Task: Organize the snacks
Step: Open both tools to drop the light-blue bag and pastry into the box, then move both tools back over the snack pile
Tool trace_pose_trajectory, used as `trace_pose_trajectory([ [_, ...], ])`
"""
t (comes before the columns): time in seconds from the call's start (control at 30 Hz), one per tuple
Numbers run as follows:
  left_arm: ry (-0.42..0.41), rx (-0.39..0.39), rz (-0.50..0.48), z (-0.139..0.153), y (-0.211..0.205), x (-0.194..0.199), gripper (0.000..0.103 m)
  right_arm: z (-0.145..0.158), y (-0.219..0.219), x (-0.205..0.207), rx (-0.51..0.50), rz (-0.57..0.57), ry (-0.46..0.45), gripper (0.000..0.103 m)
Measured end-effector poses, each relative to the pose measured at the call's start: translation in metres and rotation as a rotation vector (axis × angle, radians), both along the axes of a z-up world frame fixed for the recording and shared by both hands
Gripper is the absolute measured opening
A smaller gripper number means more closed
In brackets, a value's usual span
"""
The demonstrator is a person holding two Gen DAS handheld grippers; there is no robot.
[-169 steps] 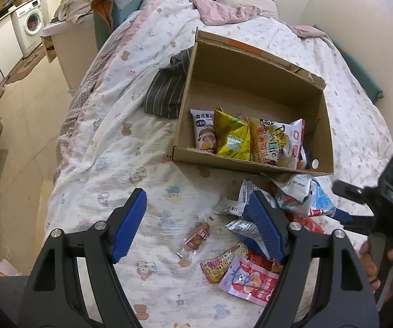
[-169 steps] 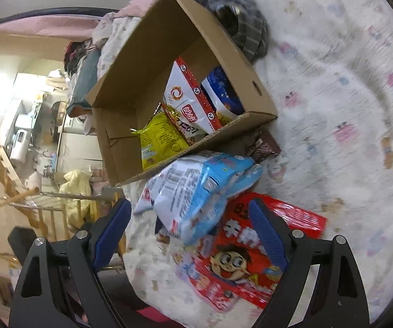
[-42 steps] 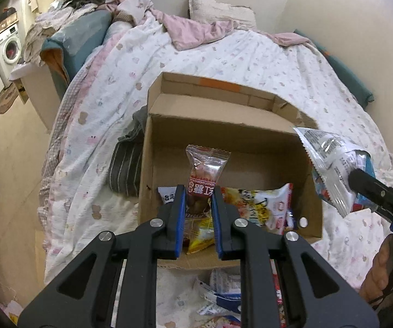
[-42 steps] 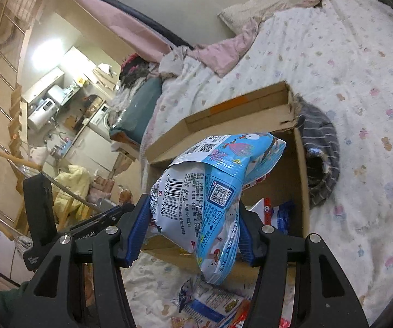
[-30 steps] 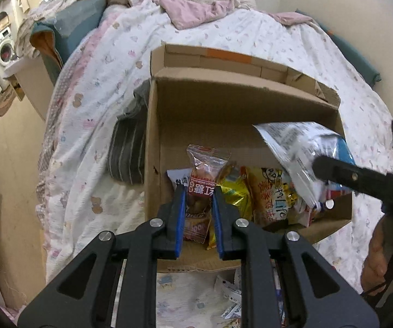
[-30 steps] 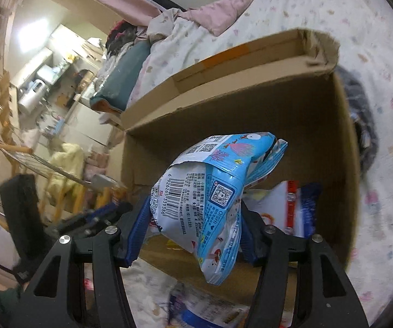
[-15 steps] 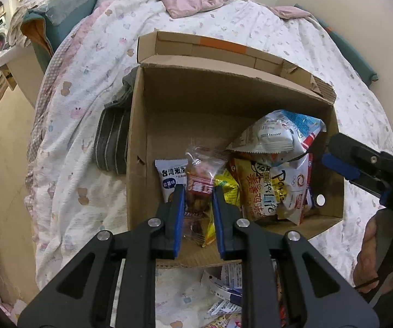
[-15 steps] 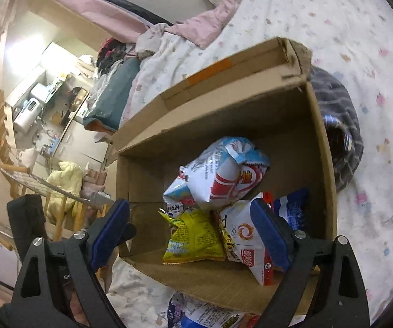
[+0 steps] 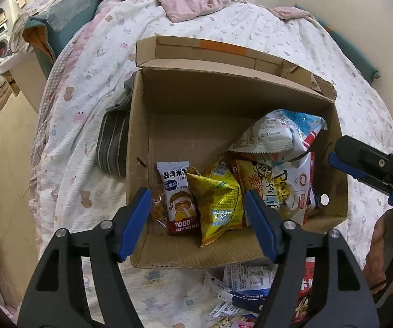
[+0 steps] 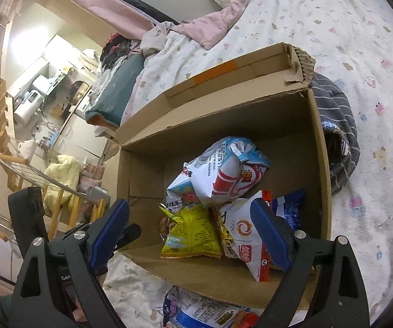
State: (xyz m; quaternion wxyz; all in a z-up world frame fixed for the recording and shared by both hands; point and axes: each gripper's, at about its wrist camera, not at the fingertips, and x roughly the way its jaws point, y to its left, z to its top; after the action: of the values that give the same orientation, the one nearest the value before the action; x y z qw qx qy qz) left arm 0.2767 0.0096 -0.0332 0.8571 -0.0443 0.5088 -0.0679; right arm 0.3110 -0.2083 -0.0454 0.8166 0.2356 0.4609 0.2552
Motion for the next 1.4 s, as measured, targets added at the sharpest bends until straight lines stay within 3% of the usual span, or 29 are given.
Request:
trace_pose_trajectory([
  [0.57,-0.039,-0.017,0.054,0.011,0.008,-0.007,0.069,0.002,-0.005,-0.01,-0.043,-0.014,-0.017,0.092],
  [0.63,-0.068,-0.011,0.054,0.017,0.007,-0.012,0.08,0.006,-0.009,-0.014,-0.045,-0.024,-0.025,0.092],
  [0.83,-0.134,-0.021,0.048,0.035,0.004,-0.03,0.083,0.02,-0.018,-0.031,-0.062,-0.062,-0.065,0.092],
  [1.4,-0.12,-0.009,0.062,0.041,0.004,-0.084,0.083,0.029,-0.039,-0.092,-0.094,-0.096,-0.043,0.092],
])
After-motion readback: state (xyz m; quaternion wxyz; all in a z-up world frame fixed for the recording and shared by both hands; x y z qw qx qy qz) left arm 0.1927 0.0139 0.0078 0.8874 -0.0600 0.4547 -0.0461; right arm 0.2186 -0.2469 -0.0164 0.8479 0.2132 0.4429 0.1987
